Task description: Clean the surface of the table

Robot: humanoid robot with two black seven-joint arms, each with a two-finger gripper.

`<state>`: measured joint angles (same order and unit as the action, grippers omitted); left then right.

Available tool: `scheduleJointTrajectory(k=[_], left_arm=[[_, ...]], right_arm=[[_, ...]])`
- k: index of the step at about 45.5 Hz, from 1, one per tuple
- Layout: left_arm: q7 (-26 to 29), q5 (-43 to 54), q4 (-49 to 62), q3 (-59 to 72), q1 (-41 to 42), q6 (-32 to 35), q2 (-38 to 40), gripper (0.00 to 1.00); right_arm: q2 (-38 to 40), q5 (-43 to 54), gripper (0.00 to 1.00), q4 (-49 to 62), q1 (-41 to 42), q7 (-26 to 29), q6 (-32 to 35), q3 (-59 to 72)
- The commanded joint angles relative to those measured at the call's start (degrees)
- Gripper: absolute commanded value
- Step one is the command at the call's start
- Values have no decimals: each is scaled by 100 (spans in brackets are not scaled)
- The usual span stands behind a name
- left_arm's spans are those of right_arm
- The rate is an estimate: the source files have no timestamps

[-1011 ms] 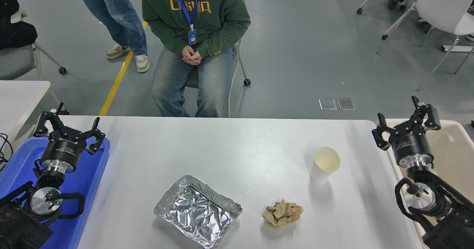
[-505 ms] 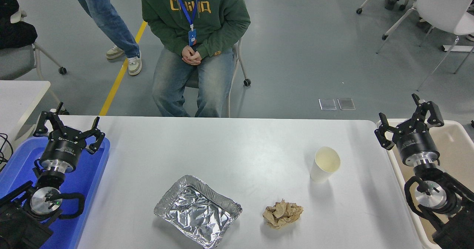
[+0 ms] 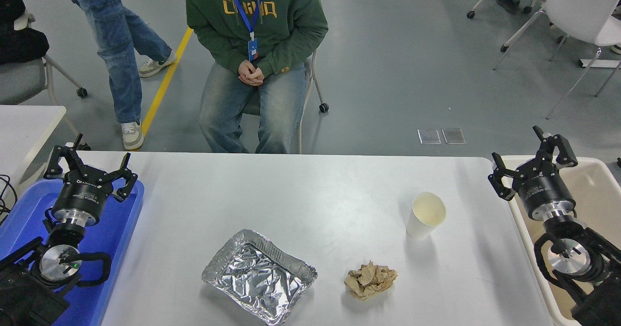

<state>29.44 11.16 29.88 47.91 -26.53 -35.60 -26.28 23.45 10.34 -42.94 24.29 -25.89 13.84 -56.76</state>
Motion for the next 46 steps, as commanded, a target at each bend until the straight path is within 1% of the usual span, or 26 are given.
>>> scheduleJointTrajectory(k=[1, 13, 19, 25, 32, 37, 42, 46], left_arm=[[0, 0, 0, -1, -1, 0, 0, 100], [0, 0, 0, -1, -1, 0, 0, 100], [-8, 0, 0, -1, -1, 0, 0, 100], [0, 0, 0, -1, -1, 0, 0, 100], [0, 0, 0, -1, -1, 0, 0, 100], [0, 0, 0, -1, -1, 0, 0, 100], [0, 0, 0, -1, -1, 0, 0, 100], [0, 0, 0, -1, -1, 0, 0, 100]], right_arm=[[90, 188, 100, 48, -3, -30, -21, -2], [89, 214, 100, 13, 15, 23, 31, 33], [151, 223, 100, -83, 58, 23, 49, 375], [414, 416, 100, -188, 164, 23, -30, 674], [968, 636, 100, -724, 146, 137, -232, 877], [1284, 1013, 100, -1006, 173, 330, -285, 1052], [1478, 1768, 100, -1129, 208, 357, -285, 1149], [1697, 2147, 100, -1287, 225, 366, -242, 1158]])
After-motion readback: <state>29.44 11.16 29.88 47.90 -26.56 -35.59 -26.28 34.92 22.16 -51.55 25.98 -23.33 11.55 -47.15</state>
